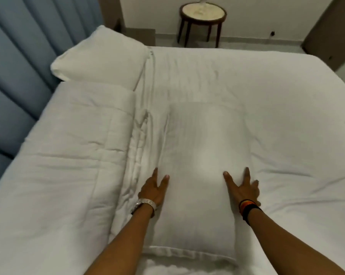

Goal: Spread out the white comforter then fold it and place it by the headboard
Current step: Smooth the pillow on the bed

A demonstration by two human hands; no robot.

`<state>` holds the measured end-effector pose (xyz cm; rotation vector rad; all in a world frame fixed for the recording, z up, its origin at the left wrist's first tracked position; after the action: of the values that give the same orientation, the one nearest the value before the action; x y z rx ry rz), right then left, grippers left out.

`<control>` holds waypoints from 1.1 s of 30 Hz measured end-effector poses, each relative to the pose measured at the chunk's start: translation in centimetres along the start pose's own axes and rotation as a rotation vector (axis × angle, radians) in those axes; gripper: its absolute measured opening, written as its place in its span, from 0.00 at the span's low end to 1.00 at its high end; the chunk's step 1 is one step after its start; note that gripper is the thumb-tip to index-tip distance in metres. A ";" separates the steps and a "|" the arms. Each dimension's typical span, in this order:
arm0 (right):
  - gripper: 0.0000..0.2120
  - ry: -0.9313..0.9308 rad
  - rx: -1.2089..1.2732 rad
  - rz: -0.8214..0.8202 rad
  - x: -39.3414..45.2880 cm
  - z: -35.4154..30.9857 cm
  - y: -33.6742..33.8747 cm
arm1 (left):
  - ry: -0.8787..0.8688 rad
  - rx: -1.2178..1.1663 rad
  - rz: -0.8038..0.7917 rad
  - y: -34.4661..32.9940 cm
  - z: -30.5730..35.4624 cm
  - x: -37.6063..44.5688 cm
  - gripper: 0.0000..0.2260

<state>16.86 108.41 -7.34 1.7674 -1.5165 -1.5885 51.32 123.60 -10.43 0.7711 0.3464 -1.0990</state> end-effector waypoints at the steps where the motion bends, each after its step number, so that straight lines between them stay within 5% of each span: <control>1: 0.55 -0.015 0.100 -0.047 1.1 1.3 -0.1 | 0.059 -0.088 0.009 -0.8 -0.2 0.5 0.42; 5: 0.60 0.000 0.492 -0.237 5.3 3.4 -0.8 | 0.127 -0.332 0.144 -3.4 0.5 2.2 0.51; 8: 0.57 0.105 0.632 -0.166 5.9 1.8 0.2 | 0.044 -0.420 0.326 -3.4 3.3 1.1 0.53; 11: 0.50 0.184 0.801 -0.063 4.1 -1.1 2.8 | -0.129 -0.465 0.463 -1.2 8.7 -1.5 0.43; 15: 0.44 0.294 0.941 -0.040 -0.8 -7.0 6.9 | -0.418 -0.426 0.584 6.2 18.3 -7.9 0.25; 21: 0.43 0.485 1.053 -0.130 -12.8 -19.4 7.7 | -0.627 -0.161 0.877 22.9 23.1 -19.7 0.28; 26: 0.50 0.624 0.860 -0.335 -24.4 -27.8 0.3 | -0.403 -0.014 0.900 37.9 14.8 -23.4 0.34; 30: 0.56 0.556 0.511 -0.508 -29.5 -27.9 -11.5 | -0.055 0.097 0.768 42.4 1.4 -20.6 0.40; 33: 0.57 0.619 0.272 -0.244 -31.1 -28.2 -15.1 | -0.017 0.269 0.640 39.8 -5.0 -17.0 0.38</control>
<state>54.00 129.14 6.18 2.3756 -1.2799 -0.8044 79.99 147.80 11.68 1.0187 -0.0727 -0.5487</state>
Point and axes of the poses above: each hand's wrist, its own x-axis towards the middle knuckle, its own y-axis out of the back of the hand, z = x × y, the point moved 10 cm from there along x, towards the middle knuckle, and after that the axes turned 12 degrees about -x, right-handed, at the moved point
